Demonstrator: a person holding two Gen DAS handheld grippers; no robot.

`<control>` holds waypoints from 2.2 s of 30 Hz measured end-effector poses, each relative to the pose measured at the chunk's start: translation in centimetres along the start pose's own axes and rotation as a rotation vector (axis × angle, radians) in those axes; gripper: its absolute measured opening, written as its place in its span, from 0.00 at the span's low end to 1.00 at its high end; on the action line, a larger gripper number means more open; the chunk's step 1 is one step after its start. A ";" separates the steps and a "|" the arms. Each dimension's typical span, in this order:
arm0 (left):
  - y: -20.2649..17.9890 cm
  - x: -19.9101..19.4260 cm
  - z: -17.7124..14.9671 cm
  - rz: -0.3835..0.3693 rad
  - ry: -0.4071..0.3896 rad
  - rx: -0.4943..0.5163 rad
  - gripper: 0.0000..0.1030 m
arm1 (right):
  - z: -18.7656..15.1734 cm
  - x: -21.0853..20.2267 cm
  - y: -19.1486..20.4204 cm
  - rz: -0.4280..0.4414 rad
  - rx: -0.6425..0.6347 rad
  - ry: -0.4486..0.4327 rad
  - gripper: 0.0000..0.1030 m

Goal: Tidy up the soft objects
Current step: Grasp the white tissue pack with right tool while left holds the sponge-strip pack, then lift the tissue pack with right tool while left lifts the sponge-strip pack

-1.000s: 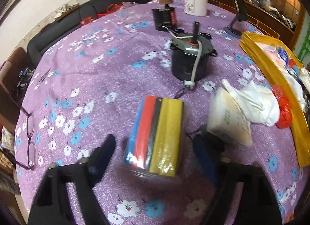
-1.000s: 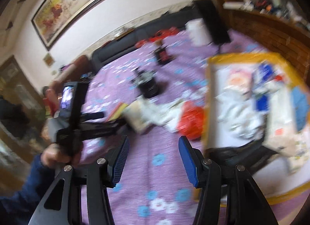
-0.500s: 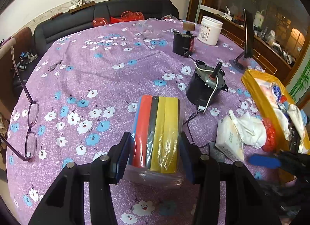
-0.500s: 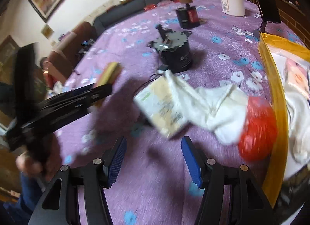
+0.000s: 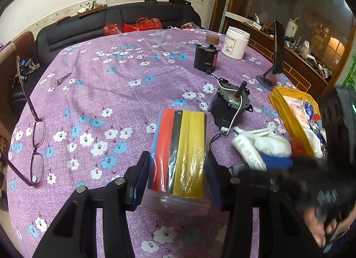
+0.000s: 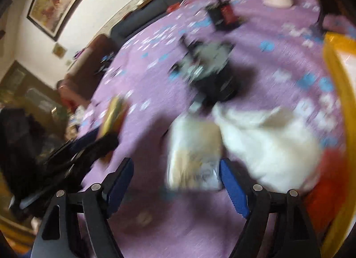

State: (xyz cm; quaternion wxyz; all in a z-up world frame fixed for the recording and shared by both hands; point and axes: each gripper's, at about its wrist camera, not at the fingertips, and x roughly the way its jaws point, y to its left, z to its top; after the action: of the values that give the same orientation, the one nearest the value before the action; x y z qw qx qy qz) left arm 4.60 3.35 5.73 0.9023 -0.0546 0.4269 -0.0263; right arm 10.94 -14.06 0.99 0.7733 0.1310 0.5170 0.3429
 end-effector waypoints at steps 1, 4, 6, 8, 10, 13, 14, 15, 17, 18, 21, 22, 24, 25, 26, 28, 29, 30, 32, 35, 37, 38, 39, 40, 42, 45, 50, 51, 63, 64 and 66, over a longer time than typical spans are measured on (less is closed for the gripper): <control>0.0 0.1 0.0 0.000 0.002 -0.001 0.46 | -0.6 -0.1 0.7 0.042 -0.022 0.021 0.81; -0.2 0.2 0.0 0.007 0.002 0.003 0.46 | -0.7 -0.5 1.7 -0.063 -0.087 -0.011 0.81; -0.2 0.4 0.0 0.011 0.004 0.006 0.46 | -0.1 -0.7 1.3 -0.079 -0.054 -0.036 0.81; -0.2 0.5 0.0 0.012 0.008 0.003 0.46 | 0.3 -0.4 0.2 -0.059 0.017 -0.029 0.81; -0.1 0.7 0.0 0.012 0.012 -0.001 0.46 | 0.4 -0.1 -0.8 -0.067 0.077 -0.023 0.81; -0.1 0.7 0.0 0.008 0.016 0.000 0.46 | 0.2 -0.3 -1.2 -0.079 0.097 -0.039 0.76; -0.2 0.6 0.0 0.009 0.013 0.002 0.46 | 0.2 -0.3 -1.0 -0.084 0.095 -0.042 0.68; -0.2 0.5 0.0 0.008 0.009 0.006 0.46 | 0.1 -0.2 -0.9 -0.089 0.092 -0.036 0.50; -0.3 0.4 0.0 0.007 0.004 0.007 0.46 | -0.1 0.1 -0.6 -0.088 0.083 -0.026 0.47; -0.3 0.3 0.0 0.006 0.001 0.007 0.46 | -0.5 0.0 -0.5 -0.082 0.075 -0.026 0.44; -0.2 0.2 -0.1 0.005 -0.002 0.006 0.46 | -1.3 -0.8 0.2 -0.084 0.035 -0.050 0.39; -0.3 0.2 -0.1 0.002 -0.003 0.007 0.46 | -1.4 -1.0 0.4 -0.086 0.023 -0.057 0.39; -0.3 0.1 -0.1 0.003 -0.007 0.011 0.46 | -2.5 -2.2 1.1 -0.101 -0.016 -0.078 0.39; -0.4 0.0 -0.1 0.000 -0.010 0.014 0.46 | -3.0 -2.7 1.3 -0.114 -0.031 -0.083 0.39; -0.5 -0.1 -0.2 -0.003 -0.011 0.018 0.46 | -3.5 -3.0 1.6 -0.124 -0.041 -0.085 0.39; -0.8 -0.1 -0.2 -0.011 -0.010 0.022 0.46 | -4.7 -3.9 1.6 -0.143 -0.065 -0.092 0.39; -0.9 0.0 -0.3 -0.015 -0.003 0.022 0.46 | -5.2 -4.4 1.7 -0.166 -0.082 -0.097 0.39; -1.0 0.0 -0.3 -0.021 0.007 0.014 0.46 | -5.6 -4.6 1.7 -0.193 -0.093 -0.097 0.39; -1.4 -0.3 -0.6 -0.030 0.032 0.015 0.46 | -6.5 -5.2 1.5 -0.244 -0.115 -0.090 0.39; -2.1 -1.2 -1.6 -0.014 0.069 0.033 0.46 | -7.4 -5.4 1.4 -0.283 -0.149 -0.067 0.39; -2.5 -1.7 -3.0 -0.007 0.091 0.056 0.46 | -7.9 -5.0 2.2 -0.322 -0.211 -0.051 0.39; -2.5 -1.8 -3.8 0.005 0.101 0.059 0.46 | -8.2 -4.8 2.6 -0.334 -0.237 -0.048 0.41; -2.7 -1.6 -4.8 0.016 0.122 0.064 0.46 | -8.4 -4.6 2.9 -0.341 -0.258 -0.048 0.41; -2.7 -1.5 -5.4 0.017 0.135 0.065 0.46 | -8.6 -4.2 3.4 -0.344 -0.287 -0.042 0.41; -2.9 -0.9 -6.5 0.022 0.160 0.063 0.46 | -8.7 -3.8 3.9 -0.342 -0.316 -0.037 0.44; -3.0 -0.6 -7.0 0.067 0.152 0.081 0.46 | -8.7 -3.9 4.3 -0.359 -0.334 -0.051 0.51; -3.1 0.0 -6.9 0.072 0.155 0.083 0.49 | -8.8 -4.3 4.3 -0.356 -0.331 -0.067 0.58; -3.0 0.1 -6.9 0.072 0.157 0.080 0.51 | -8.8 -4.3 4.2 -0.349 -0.324 -0.060 0.58; -2.9 0.1 -6.7 0.069 0.090 0.060 0.44 | -9.6 -2.5 4.2 -0.345 -0.357 -0.015 0.46; -2.8 0.1 -6.7 0.067 0.082 0.058 0.44 | -9.6 -2.7 4.2 -0.330 -0.352 -0.023 0.46; -2.8 -0.1 -6.6 0.064 0.066 0.052 0.44 | -9.4 -3.3 4.5 -0.318 -0.346 -0.060 0.46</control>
State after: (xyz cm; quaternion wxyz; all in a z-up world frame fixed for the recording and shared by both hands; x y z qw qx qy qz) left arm -0.56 0.07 1.96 0.8891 -0.0168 0.4573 -0.0104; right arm 0.02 -14.43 1.72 0.8436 -0.0763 0.4415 0.2960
